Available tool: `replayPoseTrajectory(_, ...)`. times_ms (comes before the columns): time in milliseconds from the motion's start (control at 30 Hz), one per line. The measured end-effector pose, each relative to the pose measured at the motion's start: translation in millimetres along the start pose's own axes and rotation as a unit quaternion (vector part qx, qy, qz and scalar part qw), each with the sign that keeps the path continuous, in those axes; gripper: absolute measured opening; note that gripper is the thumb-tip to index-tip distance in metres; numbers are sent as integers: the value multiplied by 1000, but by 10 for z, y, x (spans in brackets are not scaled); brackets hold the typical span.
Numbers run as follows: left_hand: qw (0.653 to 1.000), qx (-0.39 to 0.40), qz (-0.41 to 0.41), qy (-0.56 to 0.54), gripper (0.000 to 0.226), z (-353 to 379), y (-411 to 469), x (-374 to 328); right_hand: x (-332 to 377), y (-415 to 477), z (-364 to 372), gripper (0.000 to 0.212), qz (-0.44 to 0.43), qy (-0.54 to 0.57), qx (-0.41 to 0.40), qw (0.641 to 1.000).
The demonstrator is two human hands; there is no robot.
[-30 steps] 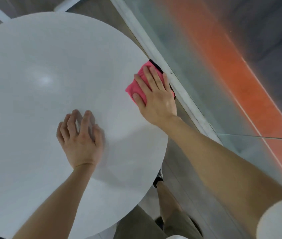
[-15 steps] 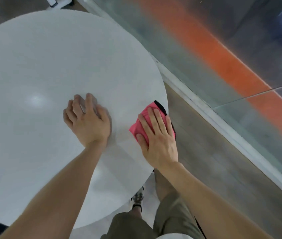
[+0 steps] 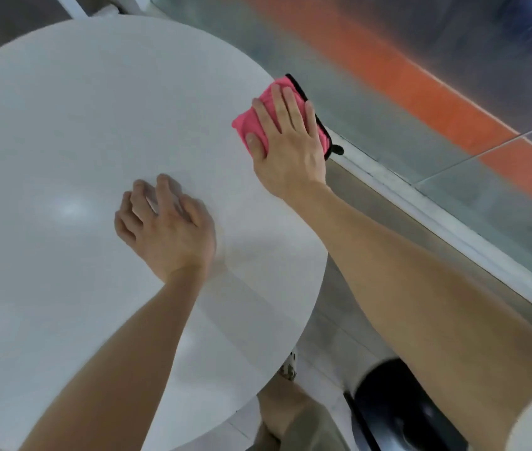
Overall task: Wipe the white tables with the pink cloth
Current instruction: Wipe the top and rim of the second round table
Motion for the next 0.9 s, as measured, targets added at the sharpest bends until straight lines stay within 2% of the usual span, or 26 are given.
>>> replayPoseTrajectory(133, 1000, 21, 5, -10, 38, 19, -54, -13, 22, -1045, -109, 64, 25, 1, 24, 999)
replayPoseTrajectory(233, 1000, 24, 15, -13, 40, 9, -32, 1, 317, -1977, -213, 64, -18, 5, 64, 998)
replayPoseTrajectory(300, 999, 26, 11, -18, 40, 8, -22, -12, 385, -2291, -235, 64, -43, 8, 85, 995)
replayPoseTrajectory(433, 999, 38, 31, -19, 42, 26, -30, -22, 174, -1852, -227, 62, -78, 8, 54, 995)
replayPoseTrajectory(500, 997, 58, 41, -17, 42, -3, 7, -6, -35, -1279, -222, 64, -41, -6, 41, 998)
replayPoseTrajectory(567, 991, 105, 86, -14, 44, -24, 46, 27, -117, -922, -188, 67, 1, -23, 44, 999)
replayPoseTrajectory(667, 971, 166, 161, -66, 44, -182, 0, 256, 48, -1093, -125, 68, 20, -31, 34, 999)
replayPoseTrajectory(767, 970, 100, 194, -110, 38, -625, -301, 712, 521, -2003, -189, 66, -4, -34, 32, 999)
replayPoseTrajectory(900, 977, 28, 170, -128, 34, -986, -880, 1440, 1218, -3050, -161, 66, -140, -30, 79, 986)
Point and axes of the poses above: each hand's wrist, its own y-axis towards the middle knuckle, its own z-axis out of the palm, x = y × z, the point moved 9 cm from there along y, towards the middle knuckle, and after that the axes turned 8 degrees about -x, right-handed, at the moved point
